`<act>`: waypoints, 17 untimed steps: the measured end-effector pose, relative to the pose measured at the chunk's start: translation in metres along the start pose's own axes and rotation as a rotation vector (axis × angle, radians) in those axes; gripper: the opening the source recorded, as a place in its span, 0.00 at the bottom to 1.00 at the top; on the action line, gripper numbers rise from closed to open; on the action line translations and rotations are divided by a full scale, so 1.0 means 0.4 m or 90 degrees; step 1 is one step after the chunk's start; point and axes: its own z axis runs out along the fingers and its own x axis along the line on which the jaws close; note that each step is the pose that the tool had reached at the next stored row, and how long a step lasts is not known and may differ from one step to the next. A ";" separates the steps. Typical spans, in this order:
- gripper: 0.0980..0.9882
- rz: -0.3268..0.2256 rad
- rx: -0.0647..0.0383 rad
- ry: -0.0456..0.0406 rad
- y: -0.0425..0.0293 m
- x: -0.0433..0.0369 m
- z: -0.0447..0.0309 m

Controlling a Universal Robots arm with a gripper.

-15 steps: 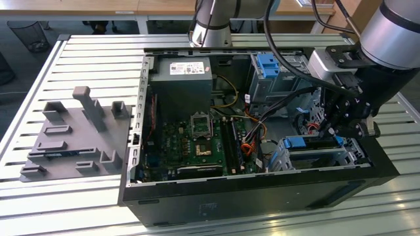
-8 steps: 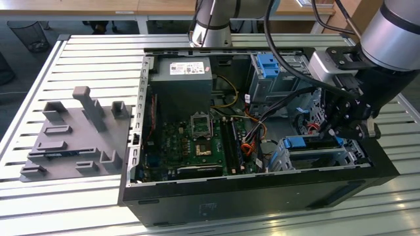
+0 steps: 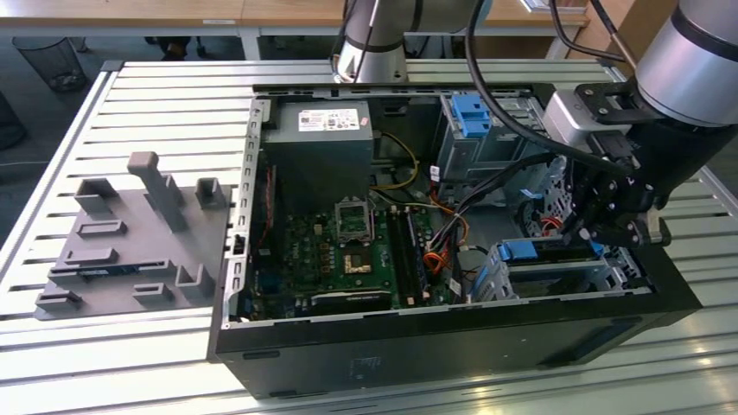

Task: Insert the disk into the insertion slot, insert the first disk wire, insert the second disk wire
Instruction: 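Insert the first disk wire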

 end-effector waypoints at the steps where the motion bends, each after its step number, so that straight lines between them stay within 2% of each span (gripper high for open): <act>1: 0.08 0.000 0.000 0.0000 0.000 0.000 0.000; 17: 0.08 0.003 0.000 0.0001 0.000 0.000 0.008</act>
